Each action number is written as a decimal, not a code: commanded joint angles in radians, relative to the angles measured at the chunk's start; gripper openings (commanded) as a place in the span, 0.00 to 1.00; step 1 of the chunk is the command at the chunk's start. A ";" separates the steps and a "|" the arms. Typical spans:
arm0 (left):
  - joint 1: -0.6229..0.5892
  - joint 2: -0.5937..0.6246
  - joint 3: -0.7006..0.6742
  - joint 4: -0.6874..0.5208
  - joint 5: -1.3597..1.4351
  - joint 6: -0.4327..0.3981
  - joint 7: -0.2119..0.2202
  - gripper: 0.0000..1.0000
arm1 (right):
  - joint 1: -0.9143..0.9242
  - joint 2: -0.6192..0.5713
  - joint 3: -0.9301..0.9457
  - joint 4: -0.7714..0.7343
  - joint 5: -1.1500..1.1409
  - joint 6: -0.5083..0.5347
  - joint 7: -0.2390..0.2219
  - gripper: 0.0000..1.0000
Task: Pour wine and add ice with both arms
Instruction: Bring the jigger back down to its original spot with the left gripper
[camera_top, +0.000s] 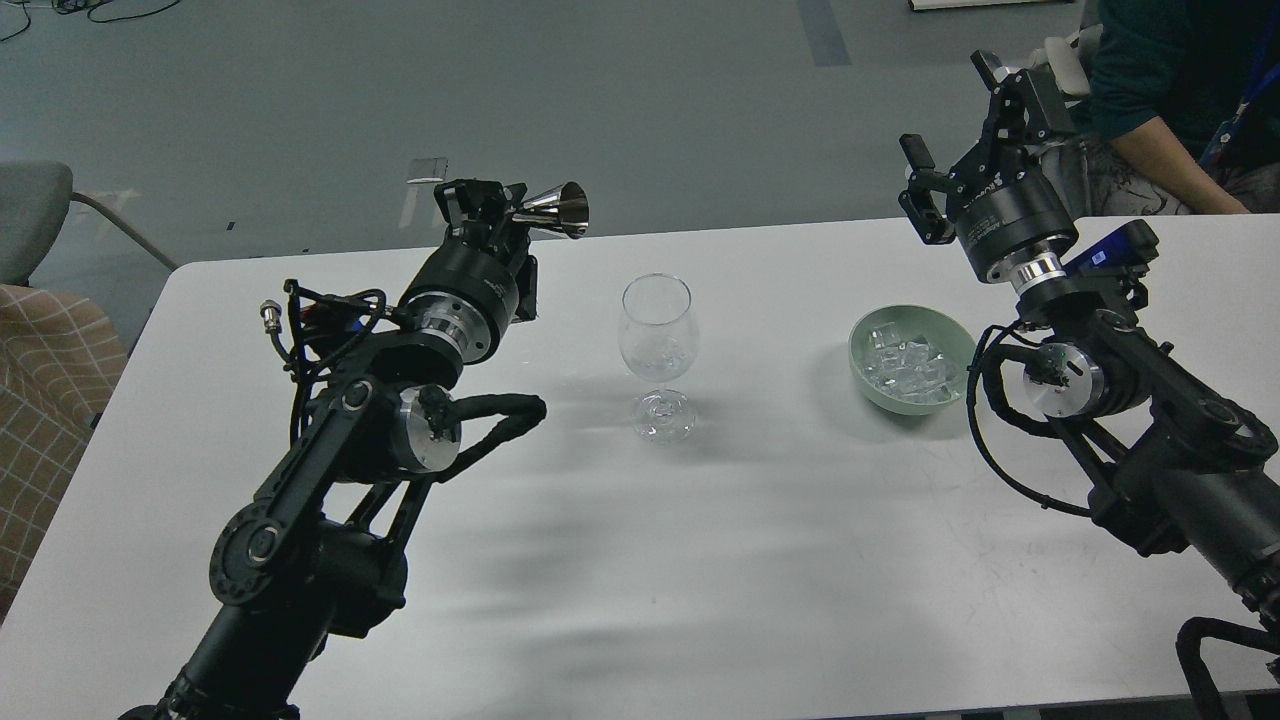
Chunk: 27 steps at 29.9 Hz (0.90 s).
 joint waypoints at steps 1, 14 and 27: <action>0.016 -0.006 -0.122 -0.002 -0.177 -0.002 -0.008 0.07 | -0.004 0.004 0.000 0.000 0.000 -0.001 0.000 1.00; 0.264 -0.009 -0.380 0.001 -0.464 -0.132 -0.029 0.15 | -0.006 0.007 -0.002 0.000 -0.002 -0.001 0.000 1.00; 0.310 -0.011 -0.407 0.124 -0.515 -0.232 -0.080 0.26 | -0.006 0.004 -0.002 0.003 0.000 -0.001 0.000 1.00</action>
